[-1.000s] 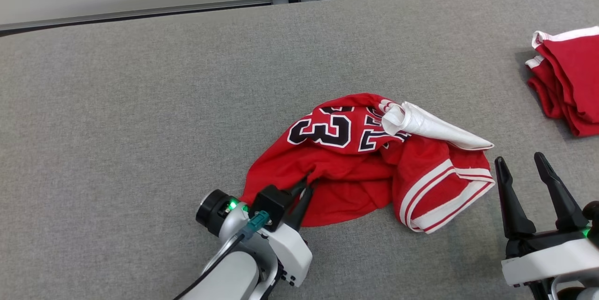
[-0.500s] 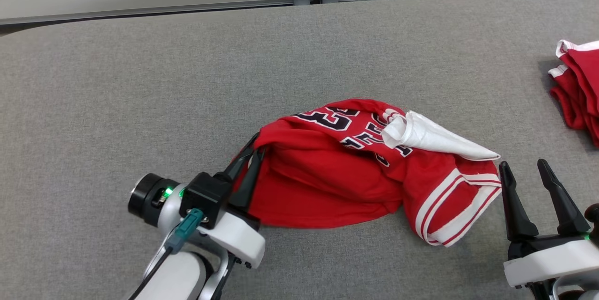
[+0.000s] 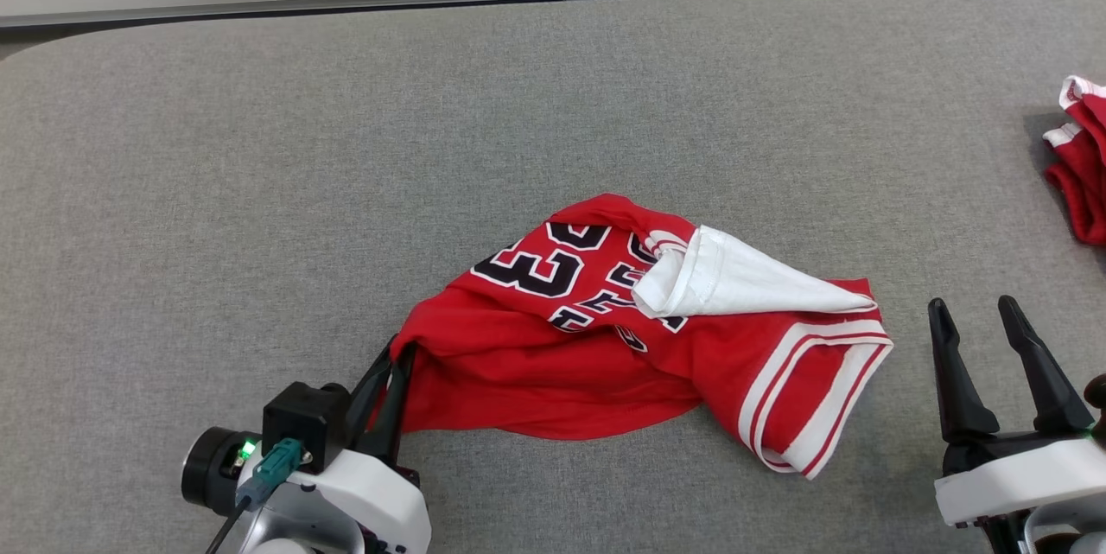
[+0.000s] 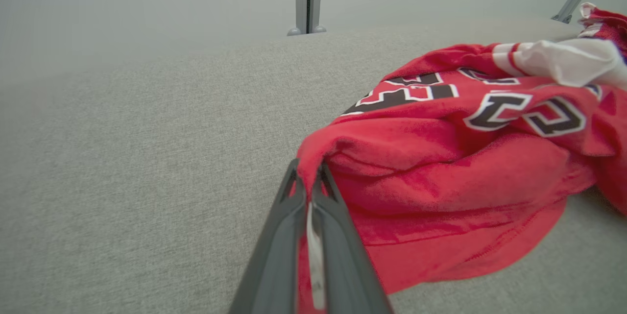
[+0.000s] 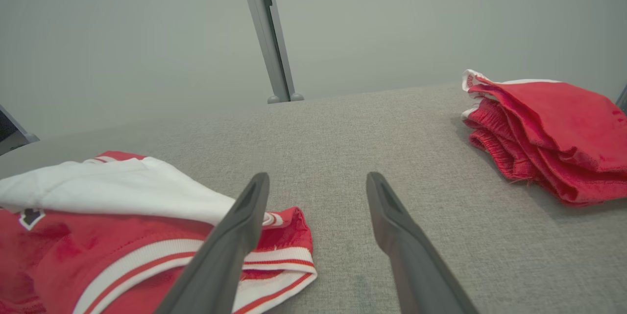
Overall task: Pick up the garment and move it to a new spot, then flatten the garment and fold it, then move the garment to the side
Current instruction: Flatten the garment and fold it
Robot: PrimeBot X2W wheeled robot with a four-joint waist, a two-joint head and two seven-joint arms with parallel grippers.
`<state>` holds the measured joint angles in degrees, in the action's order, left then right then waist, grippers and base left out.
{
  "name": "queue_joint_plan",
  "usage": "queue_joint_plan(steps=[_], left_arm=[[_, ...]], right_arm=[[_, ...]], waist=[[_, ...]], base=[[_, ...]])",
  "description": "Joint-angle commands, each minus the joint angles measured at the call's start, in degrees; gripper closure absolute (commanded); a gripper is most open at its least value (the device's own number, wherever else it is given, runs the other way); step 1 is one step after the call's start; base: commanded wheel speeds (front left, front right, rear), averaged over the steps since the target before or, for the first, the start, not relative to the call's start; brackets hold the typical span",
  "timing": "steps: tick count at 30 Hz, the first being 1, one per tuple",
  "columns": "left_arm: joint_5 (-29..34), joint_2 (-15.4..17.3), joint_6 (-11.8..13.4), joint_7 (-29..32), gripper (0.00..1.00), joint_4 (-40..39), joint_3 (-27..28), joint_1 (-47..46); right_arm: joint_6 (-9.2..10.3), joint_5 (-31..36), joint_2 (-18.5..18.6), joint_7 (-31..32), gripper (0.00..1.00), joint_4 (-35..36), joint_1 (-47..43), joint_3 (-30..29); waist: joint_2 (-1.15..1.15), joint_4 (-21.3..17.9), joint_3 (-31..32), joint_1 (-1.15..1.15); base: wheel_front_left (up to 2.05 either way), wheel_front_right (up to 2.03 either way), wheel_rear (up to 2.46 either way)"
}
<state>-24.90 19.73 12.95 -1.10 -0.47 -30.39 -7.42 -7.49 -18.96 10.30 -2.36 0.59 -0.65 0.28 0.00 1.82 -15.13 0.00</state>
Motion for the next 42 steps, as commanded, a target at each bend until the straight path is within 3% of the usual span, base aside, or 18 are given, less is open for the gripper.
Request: queue_joint_plan(steps=[1, 2, 11, 15, 24, 42], left_arm=[[-0.7, -0.5, -0.5, -0.7, 0.21, 0.9, 0.1, 0.3], [-1.3, -1.0, -0.8, -1.3, 0.0, 1.8, 0.2, 0.6], [-4.1, -5.1, -2.4, -10.7, 0.0, 3.1, 2.0, 1.0], [-2.8, -5.7, -1.3, -13.1, 0.0, 1.4, 4.3, -0.5], [0.2, -5.4, 1.8, -14.1, 0.0, 1.4, 9.2, 0.6], [0.2, -4.7, 0.2, -14.1, 0.0, 3.8, 10.6, 1.8]], right_arm=[[0.0, -0.1, 0.5, -0.5, 0.0, 0.0, 0.7, -0.2], [0.0, 0.0, 0.6, -0.6, 0.0, 0.0, 0.8, -0.2], [0.0, 1.9, 1.2, 0.2, 0.0, 3.7, -0.9, -1.0], [0.0, 2.9, 1.2, 1.3, 0.0, 5.4, -2.0, -1.3], [0.0, 4.5, 0.1, 3.5, 0.0, 7.6, -5.1, -0.4], [0.0, 4.0, -0.7, 4.9, 0.0, 7.7, -6.6, 1.8]], waist=[[0.0, 0.0, 0.0, 0.0], [0.0, 0.0, 0.2, 0.0], [0.0, 1.2, 2.6, 0.0], [0.0, 1.8, 3.9, 0.0], [0.0, 1.5, 7.0, 0.0], [0.0, 1.4, 7.2, 0.0]], base=[[0.0, 0.0, 0.0], [0.0, 0.0, 0.0], [0.0, 0.0, 0.0], [0.0, 0.0, 0.0], [0.0, 0.0, 0.0], [0.0, 0.0, 0.0]])
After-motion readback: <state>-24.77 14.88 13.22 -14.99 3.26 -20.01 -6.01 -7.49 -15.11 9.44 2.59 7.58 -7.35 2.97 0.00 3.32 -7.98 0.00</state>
